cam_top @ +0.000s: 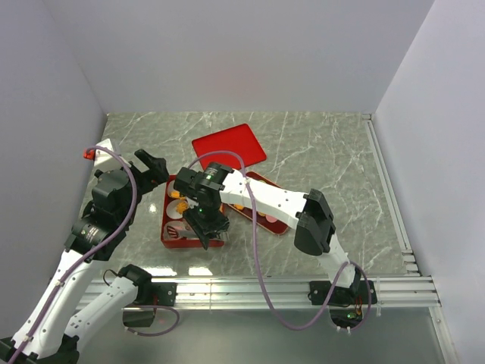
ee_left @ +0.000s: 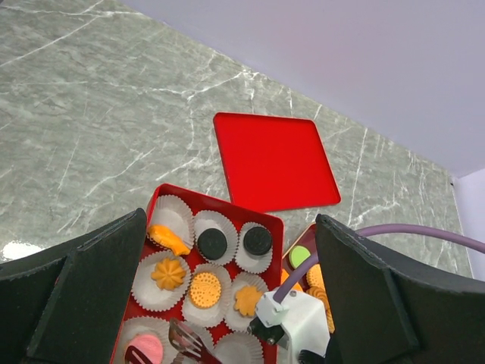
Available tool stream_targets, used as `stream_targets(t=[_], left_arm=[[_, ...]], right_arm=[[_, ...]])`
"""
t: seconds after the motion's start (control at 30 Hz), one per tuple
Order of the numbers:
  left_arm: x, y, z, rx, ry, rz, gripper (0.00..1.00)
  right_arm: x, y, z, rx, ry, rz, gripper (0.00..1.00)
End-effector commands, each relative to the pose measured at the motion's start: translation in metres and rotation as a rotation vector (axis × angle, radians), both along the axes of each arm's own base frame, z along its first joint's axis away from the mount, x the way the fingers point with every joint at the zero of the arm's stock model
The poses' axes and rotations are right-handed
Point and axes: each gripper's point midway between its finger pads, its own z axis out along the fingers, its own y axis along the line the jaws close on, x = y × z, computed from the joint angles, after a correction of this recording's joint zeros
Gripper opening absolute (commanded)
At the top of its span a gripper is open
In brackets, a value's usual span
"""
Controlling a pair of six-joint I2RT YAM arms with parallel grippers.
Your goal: Pack the cookies
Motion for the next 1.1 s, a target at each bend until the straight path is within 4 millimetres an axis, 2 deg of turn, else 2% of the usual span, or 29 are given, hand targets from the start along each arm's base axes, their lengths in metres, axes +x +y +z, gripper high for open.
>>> stream_targets(t=[0.0, 0.13, 0.33, 0.53, 0.57, 0.63, 0.67, 0.73, 0.8, 0.83, 0.93, 1.07], left_arm=[[-0.002, -0.002, 0.017, -0.009, -0.041, -0.019, 0.99], [-0.003, 0.001, 0.019, -0.002, -0.044, -0.008, 0.99], [0.000, 0.004, 0.025, 0.020, -0.054, 0.004, 0.99], [0.004, 0.000, 0.027, 0.020, -0.058, -0.010, 0.99], [0.004, -0.002, 0.026, 0.016, -0.055, -0.014, 0.99], [0.006, -0.008, 0.024, 0.007, -0.050, -0.040, 0.99], [0.006, -0.009, 0.023, 0.004, -0.048, -0.047, 1.00], [0.007, -0.014, 0.020, 0.000, -0.037, -0.069, 0.99], [0.008, -0.016, 0.018, 0.000, -0.029, -0.078, 1.00], [0.009, -0.019, 0.016, -0.003, -0.027, -0.088, 0.99], [0.009, -0.024, 0.013, -0.002, -0.025, -0.116, 1.00], [0.012, -0.030, 0.010, -0.005, -0.019, -0.139, 0.99]], right_arm=[[0.013, -0.001, 0.037, 0.091, -0.080, -0.047, 0.53], [0.025, -0.010, 0.051, 0.109, -0.118, -0.097, 0.52], [0.042, -0.036, 0.080, 0.148, -0.172, -0.175, 0.51], [0.061, -0.081, 0.090, 0.126, -0.220, -0.284, 0.51], [0.059, -0.092, 0.079, 0.091, -0.208, -0.297, 0.51], [0.062, -0.108, 0.082, 0.108, -0.220, -0.334, 0.51], [0.059, -0.120, 0.069, 0.075, -0.199, -0.348, 0.51], [0.063, -0.137, 0.069, 0.083, -0.201, -0.399, 0.51], [0.065, -0.155, 0.059, 0.052, -0.193, -0.443, 0.51], [0.063, -0.163, 0.062, 0.058, -0.202, -0.457, 0.51], [0.058, -0.184, 0.051, 0.017, -0.194, -0.498, 0.51], [0.047, -0.201, 0.040, -0.031, -0.185, -0.520, 0.51]])
